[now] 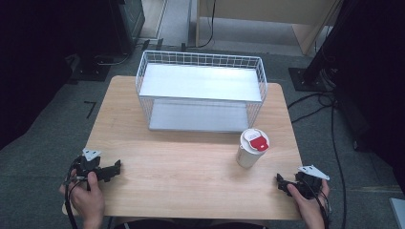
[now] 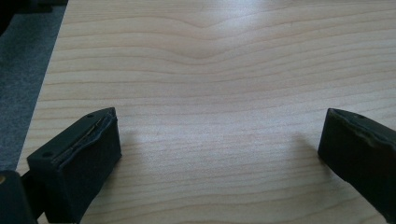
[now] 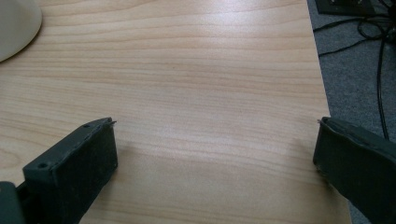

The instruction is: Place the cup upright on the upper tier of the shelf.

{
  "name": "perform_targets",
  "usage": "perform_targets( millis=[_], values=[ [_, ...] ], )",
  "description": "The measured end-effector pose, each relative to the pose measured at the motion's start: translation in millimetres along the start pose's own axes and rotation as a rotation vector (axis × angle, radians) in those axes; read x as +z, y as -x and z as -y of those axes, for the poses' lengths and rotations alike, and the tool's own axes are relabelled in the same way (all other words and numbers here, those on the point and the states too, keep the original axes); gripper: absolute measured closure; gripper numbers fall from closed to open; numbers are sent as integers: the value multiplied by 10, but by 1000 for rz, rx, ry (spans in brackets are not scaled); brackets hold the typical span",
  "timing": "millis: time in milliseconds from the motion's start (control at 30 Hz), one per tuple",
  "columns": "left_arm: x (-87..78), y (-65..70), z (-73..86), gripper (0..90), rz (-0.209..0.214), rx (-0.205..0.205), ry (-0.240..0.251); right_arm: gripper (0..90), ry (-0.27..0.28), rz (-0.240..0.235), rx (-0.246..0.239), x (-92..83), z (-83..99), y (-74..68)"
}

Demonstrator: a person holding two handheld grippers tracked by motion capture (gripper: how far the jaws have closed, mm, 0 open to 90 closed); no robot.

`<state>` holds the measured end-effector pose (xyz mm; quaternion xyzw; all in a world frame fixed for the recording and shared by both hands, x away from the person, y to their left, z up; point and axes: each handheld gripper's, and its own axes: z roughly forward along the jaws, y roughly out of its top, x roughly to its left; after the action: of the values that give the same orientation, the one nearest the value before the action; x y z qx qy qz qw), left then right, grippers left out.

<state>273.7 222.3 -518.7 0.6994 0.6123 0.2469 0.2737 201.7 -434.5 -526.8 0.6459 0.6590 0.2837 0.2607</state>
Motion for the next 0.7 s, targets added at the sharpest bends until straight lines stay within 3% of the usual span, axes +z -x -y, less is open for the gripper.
perform_targets(
  millis=[233, 333, 433, 700],
  values=[
    [0, 0, 0, 0, 0, 0, 0, 1, 1, 11, 4, 20, -22, -24],
    [0, 0, -1, 0, 0, 0, 0, 96, 29, 13, -8, 5, -21, -102],
    [0, -1, -1, 0, 0, 0, 0, 105, 26, 6, -38, -9, -34, -191],
    [0, -1, -1, 0, 0, 0, -1, 106, 54, -77, -53, -28, -96, -401]
  ],
)
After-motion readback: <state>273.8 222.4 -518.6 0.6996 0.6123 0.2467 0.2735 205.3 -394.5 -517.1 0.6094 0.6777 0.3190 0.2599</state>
